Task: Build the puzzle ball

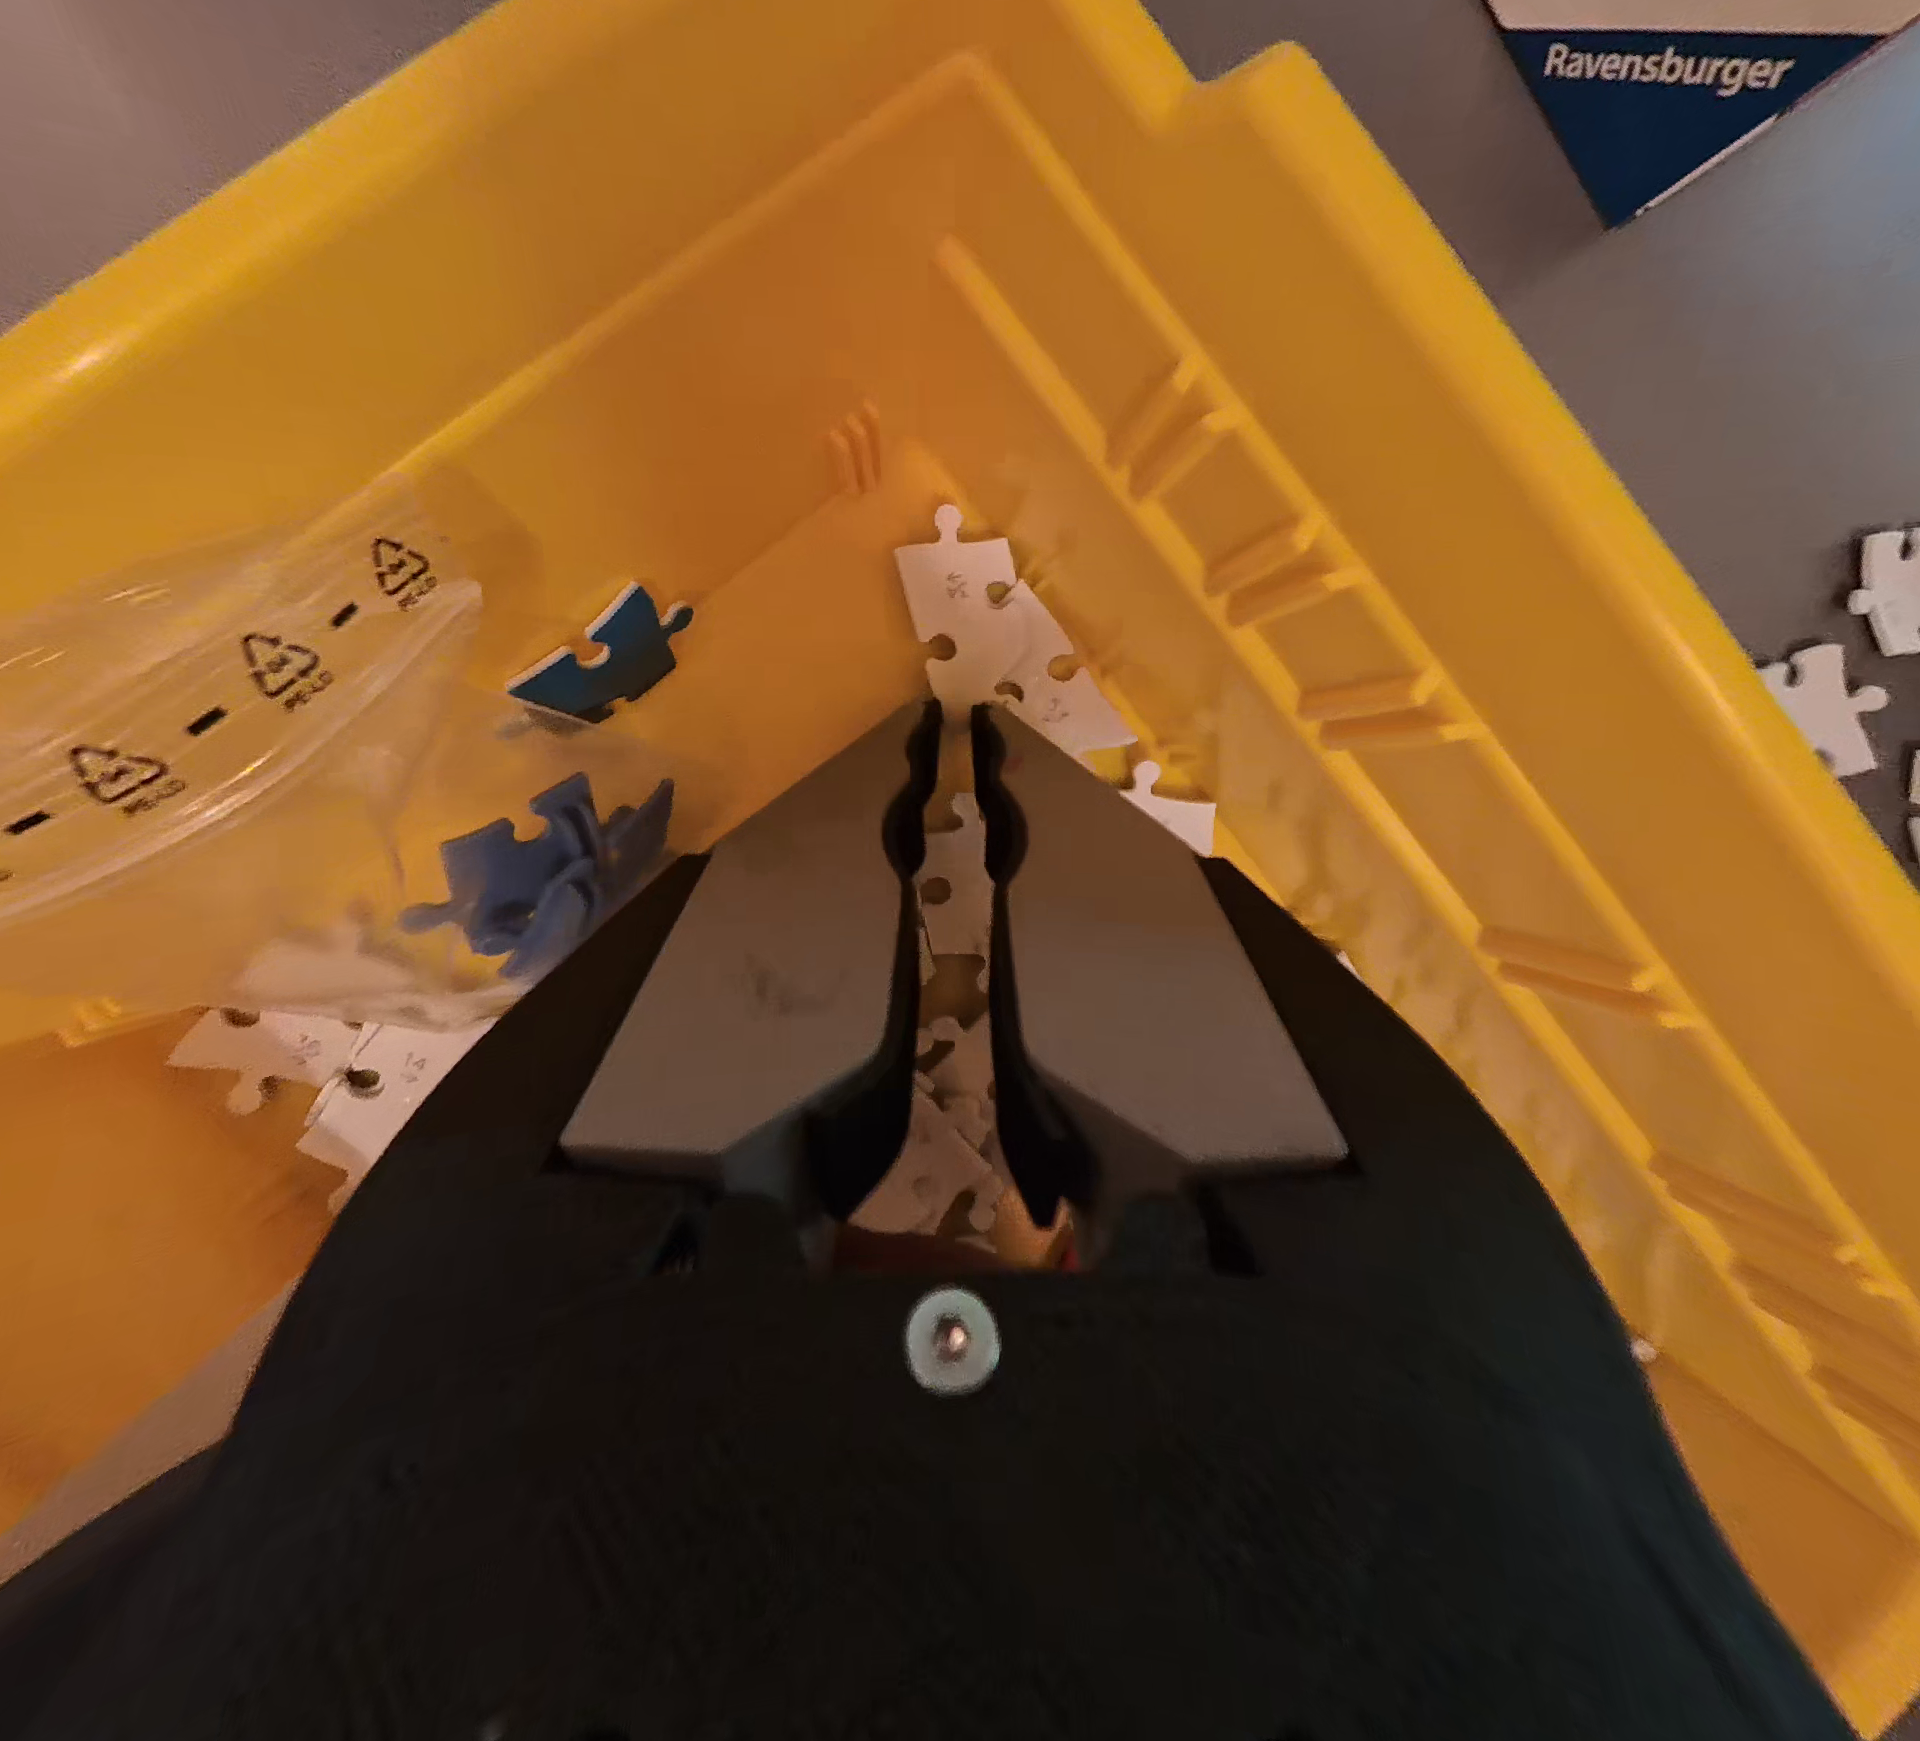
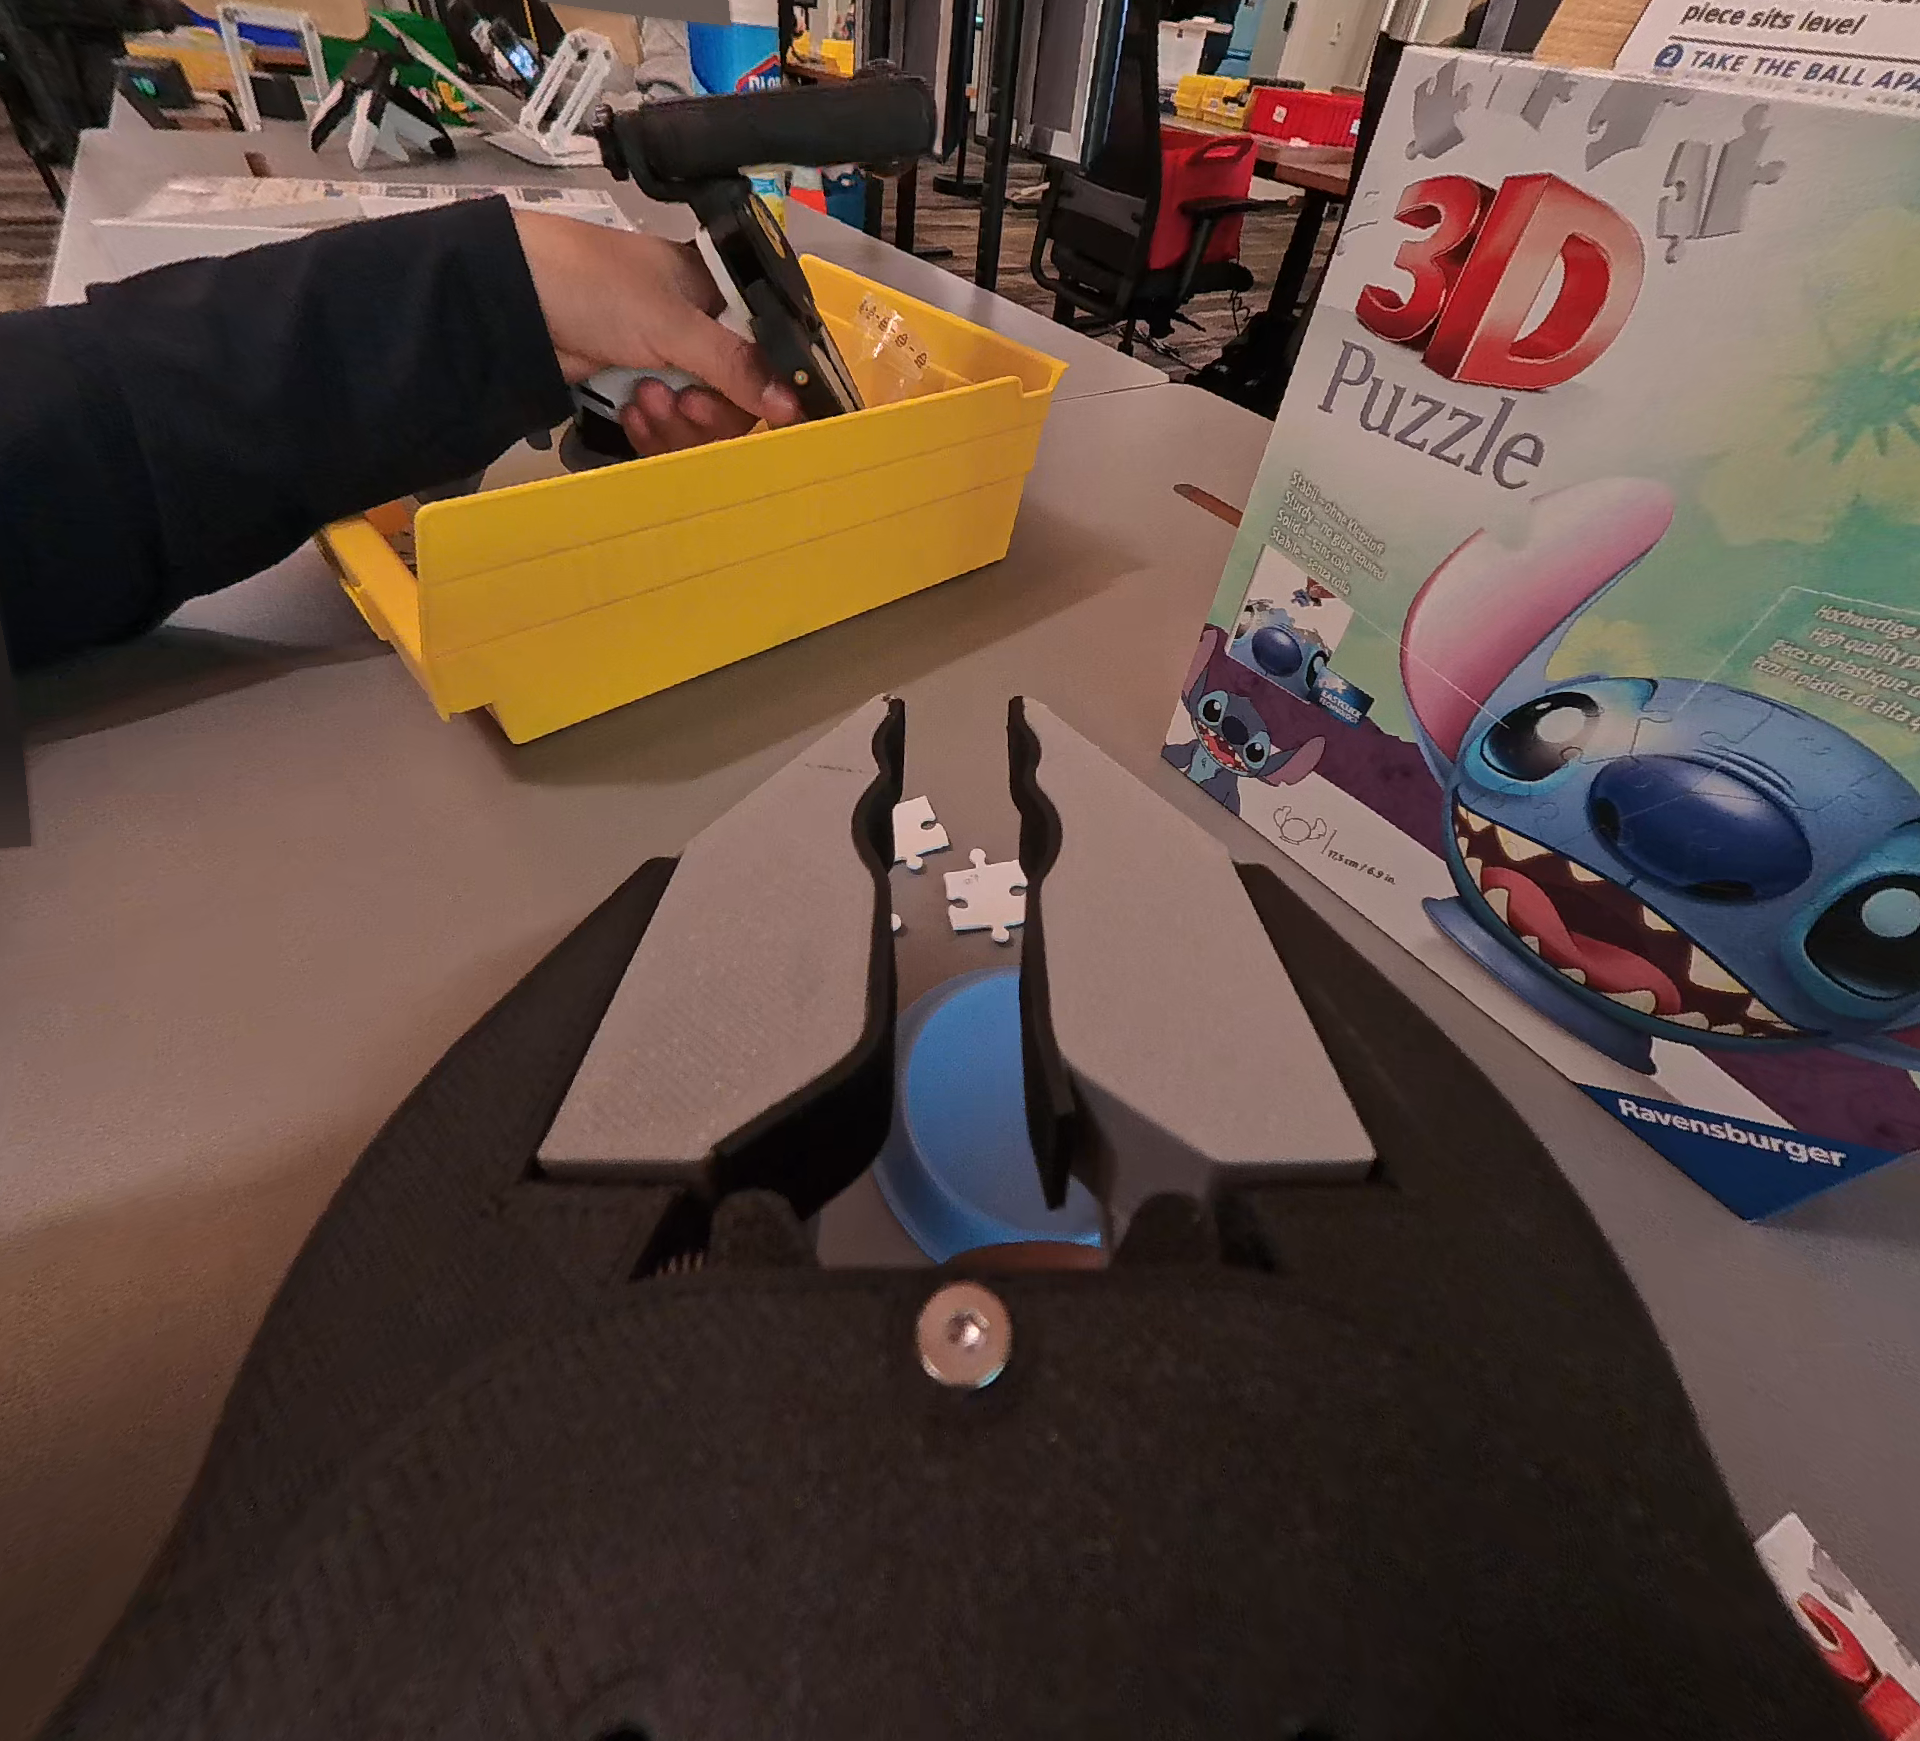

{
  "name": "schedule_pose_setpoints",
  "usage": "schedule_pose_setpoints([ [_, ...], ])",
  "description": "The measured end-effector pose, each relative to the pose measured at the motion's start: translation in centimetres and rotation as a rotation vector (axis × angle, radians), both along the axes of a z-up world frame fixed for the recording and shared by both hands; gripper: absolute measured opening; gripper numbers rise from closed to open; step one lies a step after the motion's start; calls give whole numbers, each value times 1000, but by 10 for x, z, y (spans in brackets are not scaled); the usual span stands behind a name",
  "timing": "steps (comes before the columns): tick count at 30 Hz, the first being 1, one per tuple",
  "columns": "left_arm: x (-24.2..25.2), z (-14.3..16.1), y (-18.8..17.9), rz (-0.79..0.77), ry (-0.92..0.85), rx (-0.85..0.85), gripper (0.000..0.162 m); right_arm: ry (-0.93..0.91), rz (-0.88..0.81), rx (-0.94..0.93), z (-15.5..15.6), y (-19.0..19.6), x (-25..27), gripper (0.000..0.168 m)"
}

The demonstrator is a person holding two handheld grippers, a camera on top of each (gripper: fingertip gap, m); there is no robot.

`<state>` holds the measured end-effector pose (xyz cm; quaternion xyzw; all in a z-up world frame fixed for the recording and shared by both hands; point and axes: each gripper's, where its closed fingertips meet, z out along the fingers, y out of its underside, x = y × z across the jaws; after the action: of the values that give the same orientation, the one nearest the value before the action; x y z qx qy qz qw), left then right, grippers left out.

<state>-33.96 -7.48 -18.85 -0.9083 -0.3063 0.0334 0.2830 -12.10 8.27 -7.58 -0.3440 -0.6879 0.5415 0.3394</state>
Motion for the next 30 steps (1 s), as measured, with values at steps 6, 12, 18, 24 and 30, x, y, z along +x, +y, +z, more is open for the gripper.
schedule_pose_setpoints([
  [6,-7,-1,-7,30,19,-24,3,-2,-2,4,-1,0,0,16],
  [12,-15,-3,-17,79,44,-55,3,-1,-3,1,-1,1,-1,16],
  [18,-19,4,-17,104,71,-30,7,-1,-3,4,-1,0,-1,16],
  [24,-2,9,-15,25,31,-15,18,-2,-3,2,-1,0,-1,16],
  [30,20,-1,-16,-68,-31,-67,25,5,0,2,1,0,1,16],
])
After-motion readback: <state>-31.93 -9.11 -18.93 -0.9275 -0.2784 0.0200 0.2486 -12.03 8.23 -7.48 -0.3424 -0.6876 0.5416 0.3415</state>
